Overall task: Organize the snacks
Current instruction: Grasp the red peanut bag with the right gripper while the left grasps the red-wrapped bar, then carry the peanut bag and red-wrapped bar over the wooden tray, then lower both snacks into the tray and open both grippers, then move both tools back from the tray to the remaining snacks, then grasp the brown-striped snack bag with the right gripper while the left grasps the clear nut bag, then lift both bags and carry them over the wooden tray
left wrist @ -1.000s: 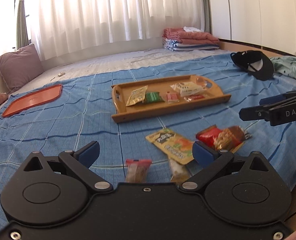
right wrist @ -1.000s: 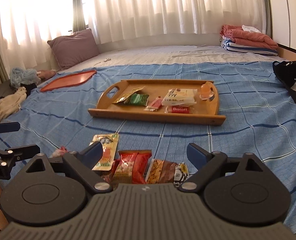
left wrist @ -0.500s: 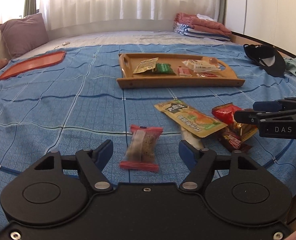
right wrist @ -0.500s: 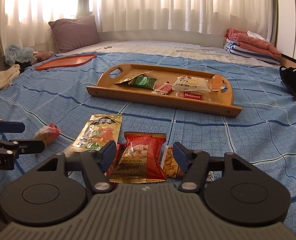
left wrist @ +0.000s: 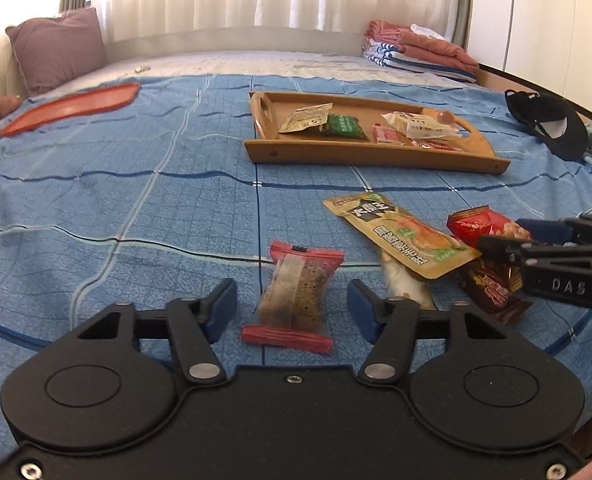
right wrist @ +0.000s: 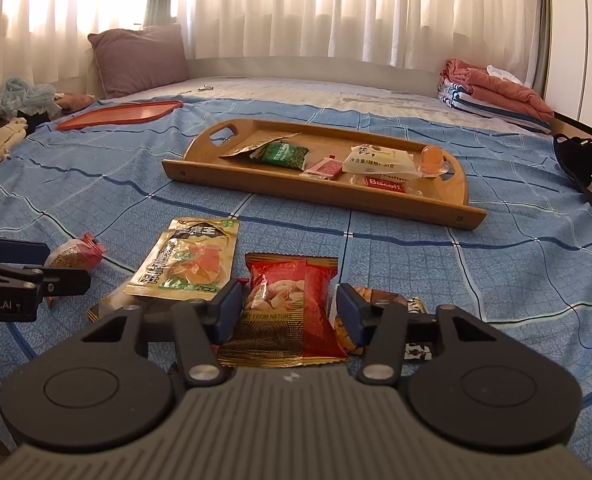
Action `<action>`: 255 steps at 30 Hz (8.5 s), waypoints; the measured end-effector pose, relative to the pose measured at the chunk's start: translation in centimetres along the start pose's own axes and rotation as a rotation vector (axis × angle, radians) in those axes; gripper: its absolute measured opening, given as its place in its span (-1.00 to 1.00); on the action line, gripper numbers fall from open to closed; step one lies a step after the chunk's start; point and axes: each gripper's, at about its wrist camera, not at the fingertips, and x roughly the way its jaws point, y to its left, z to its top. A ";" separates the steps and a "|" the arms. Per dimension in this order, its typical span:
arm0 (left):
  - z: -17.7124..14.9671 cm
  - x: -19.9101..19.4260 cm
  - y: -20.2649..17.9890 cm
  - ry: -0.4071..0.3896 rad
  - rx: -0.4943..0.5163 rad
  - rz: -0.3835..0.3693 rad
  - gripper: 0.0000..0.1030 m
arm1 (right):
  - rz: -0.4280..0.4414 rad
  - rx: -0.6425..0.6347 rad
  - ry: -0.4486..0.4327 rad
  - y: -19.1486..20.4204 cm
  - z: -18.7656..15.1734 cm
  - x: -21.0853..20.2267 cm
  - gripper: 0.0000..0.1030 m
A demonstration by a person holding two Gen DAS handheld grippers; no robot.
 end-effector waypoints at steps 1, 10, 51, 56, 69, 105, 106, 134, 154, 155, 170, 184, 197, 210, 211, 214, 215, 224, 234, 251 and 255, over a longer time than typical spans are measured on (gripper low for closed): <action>0.1 0.2 0.1 0.009 -0.014 -0.007 -0.04 | 0.001 0.002 0.003 0.0 0.0 0.2 0.26; 0.6 0.1 -0.2 0.005 -0.035 -0.020 -0.47 | 0.010 0.037 0.016 -0.1 -0.3 0.5 0.03; 20.2 11.9 -1.7 -0.039 -0.075 -0.049 -0.48 | 0.053 0.258 -0.059 -8.7 17.2 7.7 0.00; 19.7 15.5 -1.8 0.007 -0.055 -0.021 -0.47 | 0.061 0.249 -0.013 -8.3 18.5 12.1 0.00; 17.3 21.2 -1.6 0.054 -0.005 0.008 -0.47 | 0.042 0.164 0.103 -5.9 18.5 21.6 0.00; 17.7 15.7 -2.9 -0.047 0.074 0.013 0.51 | 0.063 0.178 0.062 -6.4 17.8 17.8 0.51; 17.7 15.0 -3.0 -0.053 0.076 0.009 0.55 | 0.063 0.173 0.055 -6.5 17.9 17.1 0.53; 9.2 -1.6 -4.8 -0.095 0.050 -0.105 0.85 | 0.092 0.078 -0.003 -7.4 7.6 -2.2 0.74; 1.7 -3.0 -6.4 -0.077 0.071 -0.030 0.88 | 0.020 0.024 0.070 -7.1 0.4 -2.6 0.75; 1.5 -2.9 -6.4 -0.074 0.075 -0.027 0.88 | 0.020 0.028 0.072 -7.0 0.3 -2.5 0.74; -0.6 -0.8 -6.5 -0.009 0.084 -0.010 0.49 | -0.015 0.042 0.062 -6.1 -1.4 -0.7 0.86; -0.7 0.5 -6.7 0.008 0.089 0.001 0.18 | -0.034 0.050 0.083 -5.6 -2.0 0.6 0.96; 0.0 1.3 -7.6 0.006 0.081 -0.031 -0.53 | -0.022 0.063 0.096 -5.3 -1.1 1.5 0.84; 0.4 -0.1 -7.9 -0.021 0.075 -0.035 -0.57 | -0.018 0.067 0.044 -4.9 -0.8 0.8 0.26; 0.5 -0.3 -7.9 -0.025 0.075 -0.035 -0.57 | -0.018 0.065 0.042 -4.9 -0.8 0.7 0.25; 1.0 -0.9 -7.9 -0.041 0.066 -0.036 -0.57 | -0.016 0.064 0.032 -4.8 -0.6 0.4 0.23; 1.1 -1.1 -7.8 -0.050 0.062 -0.041 -0.57 | -0.016 0.066 0.027 -4.8 -0.6 0.2 0.23; 3.3 -3.3 -8.3 -0.124 0.062 -0.078 -0.58 | -0.001 0.083 -0.024 -4.8 0.9 -1.1 0.21; 7.0 -4.5 -8.7 -0.208 0.051 -0.104 -0.58 | 0.012 0.135 -0.075 -5.9 4.0 -1.7 0.18; 12.2 -1.2 -7.2 -0.226 0.029 -0.102 -0.58 | 0.016 0.177 -0.108 -7.6 8.4 0.7 0.16; 14.6 1.6 -5.7 -0.218 0.007 -0.097 -0.58 | 0.029 0.190 -0.090 -8.3 10.1 2.5 0.16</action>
